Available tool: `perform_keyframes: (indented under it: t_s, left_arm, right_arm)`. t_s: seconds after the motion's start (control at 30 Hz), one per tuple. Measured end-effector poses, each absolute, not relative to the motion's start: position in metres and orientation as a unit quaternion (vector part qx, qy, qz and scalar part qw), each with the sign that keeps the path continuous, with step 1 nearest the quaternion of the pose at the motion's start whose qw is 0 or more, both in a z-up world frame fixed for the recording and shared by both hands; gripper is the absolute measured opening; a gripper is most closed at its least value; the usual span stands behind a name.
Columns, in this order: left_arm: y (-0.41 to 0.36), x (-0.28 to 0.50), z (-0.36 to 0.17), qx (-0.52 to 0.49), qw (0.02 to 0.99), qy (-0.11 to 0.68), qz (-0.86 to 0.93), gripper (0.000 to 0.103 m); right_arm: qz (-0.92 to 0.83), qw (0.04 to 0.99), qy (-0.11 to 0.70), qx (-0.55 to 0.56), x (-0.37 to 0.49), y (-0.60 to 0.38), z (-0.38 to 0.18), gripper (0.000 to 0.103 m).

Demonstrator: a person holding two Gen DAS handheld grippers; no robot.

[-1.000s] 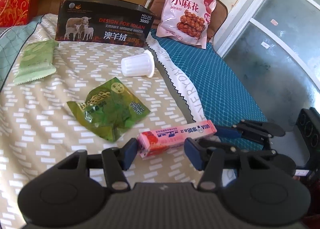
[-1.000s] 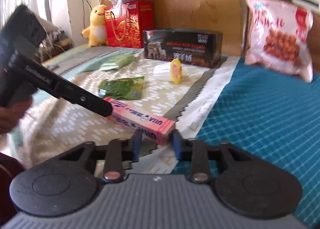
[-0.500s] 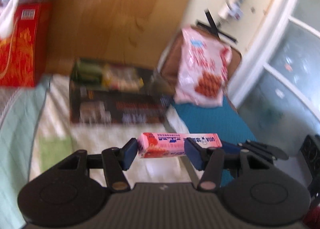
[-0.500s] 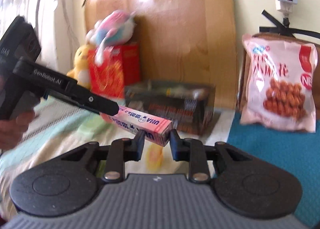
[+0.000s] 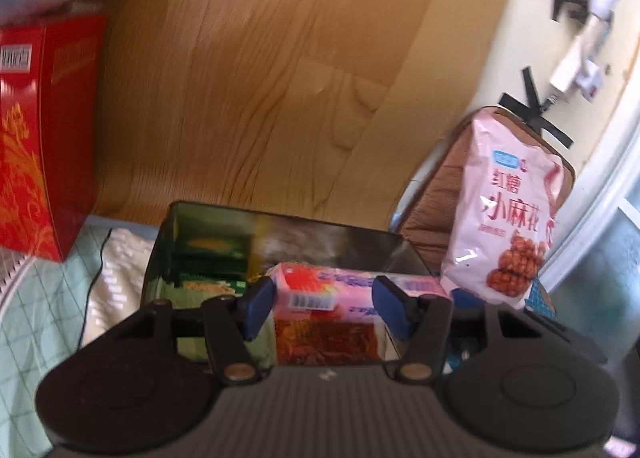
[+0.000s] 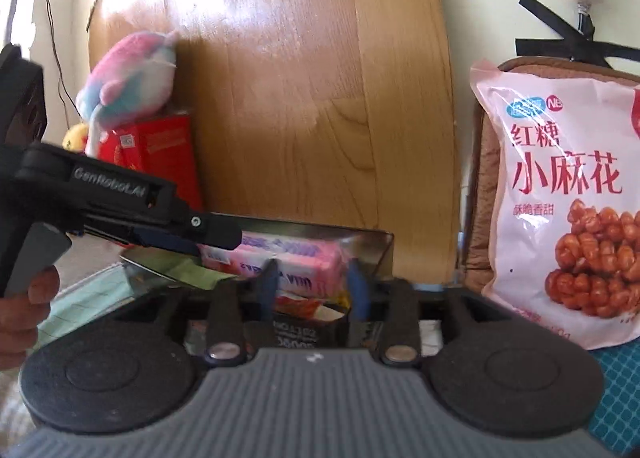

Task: Organize snacks
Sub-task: 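Carry the pink candy box with the left tool into the black box, then grasp the white plastic cup with the left tool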

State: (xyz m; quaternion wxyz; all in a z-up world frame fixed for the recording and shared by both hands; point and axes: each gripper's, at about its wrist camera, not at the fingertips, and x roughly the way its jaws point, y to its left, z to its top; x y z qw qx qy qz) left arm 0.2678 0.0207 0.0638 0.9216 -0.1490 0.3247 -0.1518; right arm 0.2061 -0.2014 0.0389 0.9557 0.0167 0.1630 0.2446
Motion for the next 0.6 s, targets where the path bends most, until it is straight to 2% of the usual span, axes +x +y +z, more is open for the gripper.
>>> perform_keyframes:
  t_s: [0.03, 0.2, 0.43, 0.6]
  left_arm:
    - [0.024, 0.266, 0.063, -0.156, 0.92, 0.324, -0.157, 0.058]
    - [0.054, 0.224, 0.076, -0.173, 0.919, 0.302, -0.185, 0.063]
    - [0.077, 0.155, 0.042, -0.212, 0.882, 0.359, -0.219, 0.064]
    - [0.044, 0.153, 0.012, -0.23, 0.854, 0.4, -0.239, 0.064]
  right_arm:
    - [0.241, 0.958, 0.156, 0.015, 0.201, -0.203, 0.04, 0.056]
    - [0.247, 0.958, 0.144, 0.032, 0.164, -0.224, 0.047, 0.056]
    - [0.34, 0.904, 0.247, 0.079, 0.124, -0.235, 0.022, 0.063]
    - [0.347, 0.891, 0.29, 0.044, 0.115, -0.213, 0.008, 0.068]
